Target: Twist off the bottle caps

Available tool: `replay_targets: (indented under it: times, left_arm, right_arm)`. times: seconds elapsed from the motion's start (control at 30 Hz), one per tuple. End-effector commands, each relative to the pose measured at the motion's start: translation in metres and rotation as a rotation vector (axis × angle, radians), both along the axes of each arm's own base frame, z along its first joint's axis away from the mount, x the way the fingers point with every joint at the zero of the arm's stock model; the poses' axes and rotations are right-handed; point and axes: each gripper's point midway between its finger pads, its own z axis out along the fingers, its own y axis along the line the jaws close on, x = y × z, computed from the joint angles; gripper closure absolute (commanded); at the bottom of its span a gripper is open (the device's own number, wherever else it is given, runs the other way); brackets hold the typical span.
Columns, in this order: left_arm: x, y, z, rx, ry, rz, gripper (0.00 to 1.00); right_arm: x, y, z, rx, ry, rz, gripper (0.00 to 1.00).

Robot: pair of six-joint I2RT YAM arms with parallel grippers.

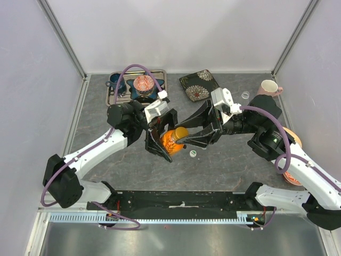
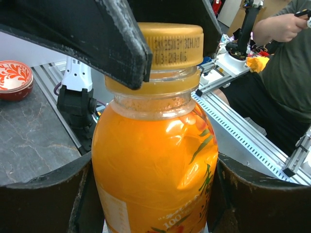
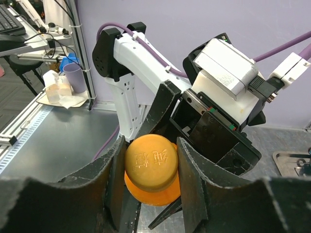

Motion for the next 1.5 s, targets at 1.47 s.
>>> replay_targets:
  times: [1.47]
  left_arm:
    - [0.055,-0.013,-0.006,0.025,0.284,0.273,0.56]
  right_arm:
    - [-0.048,-0.024,0.047,0.058,0.035,0.115,1.00]
